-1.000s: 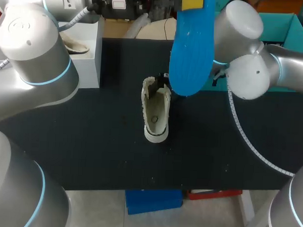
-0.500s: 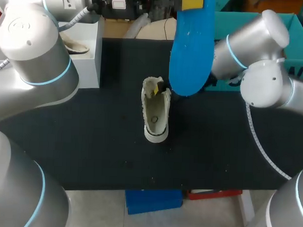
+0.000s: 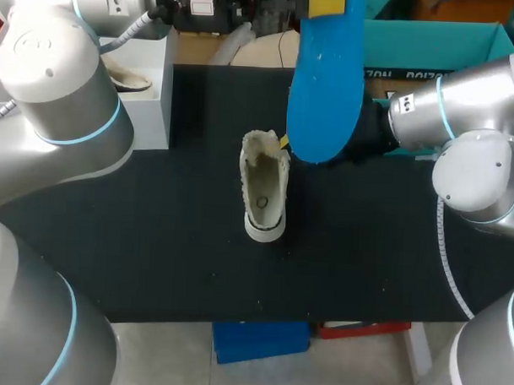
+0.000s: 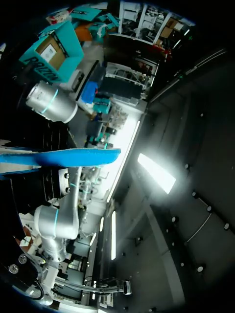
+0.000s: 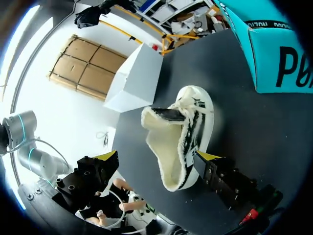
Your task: Take the shoe out of the shoebox, open the shoe tongue, remove and reinsert the insole, then place the shoe into the shoebox
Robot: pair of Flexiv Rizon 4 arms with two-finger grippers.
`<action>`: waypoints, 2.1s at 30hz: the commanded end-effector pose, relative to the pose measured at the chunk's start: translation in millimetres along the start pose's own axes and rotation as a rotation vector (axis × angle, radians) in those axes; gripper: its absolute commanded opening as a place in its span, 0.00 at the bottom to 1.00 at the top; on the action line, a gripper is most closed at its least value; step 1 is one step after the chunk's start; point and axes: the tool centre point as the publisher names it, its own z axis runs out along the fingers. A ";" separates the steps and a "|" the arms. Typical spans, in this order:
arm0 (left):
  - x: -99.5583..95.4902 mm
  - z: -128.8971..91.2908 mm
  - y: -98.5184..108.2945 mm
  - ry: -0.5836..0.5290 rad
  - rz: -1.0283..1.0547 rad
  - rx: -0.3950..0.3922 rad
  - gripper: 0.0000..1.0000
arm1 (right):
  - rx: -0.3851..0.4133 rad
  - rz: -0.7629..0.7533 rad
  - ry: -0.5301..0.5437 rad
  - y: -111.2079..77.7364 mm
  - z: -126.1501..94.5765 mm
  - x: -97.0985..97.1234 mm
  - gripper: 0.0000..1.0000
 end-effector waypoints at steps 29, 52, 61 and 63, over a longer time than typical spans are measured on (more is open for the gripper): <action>0.6 1.4 0.3 -0.005 -0.001 -0.001 0.00 | -0.032 0.105 0.461 2.0 -28.3 31.8 1.00; -10.0 14.1 61.7 -0.002 0.481 -0.069 0.00 | -0.038 0.106 0.436 2.6 -29.4 32.7 1.00; -13.3 13.3 77.2 0.005 0.407 -0.038 0.00 | -0.038 0.106 0.436 2.6 -29.4 32.7 1.00; -13.3 13.3 77.2 0.005 0.407 -0.038 0.00 | -0.038 0.106 0.436 2.6 -29.4 32.7 1.00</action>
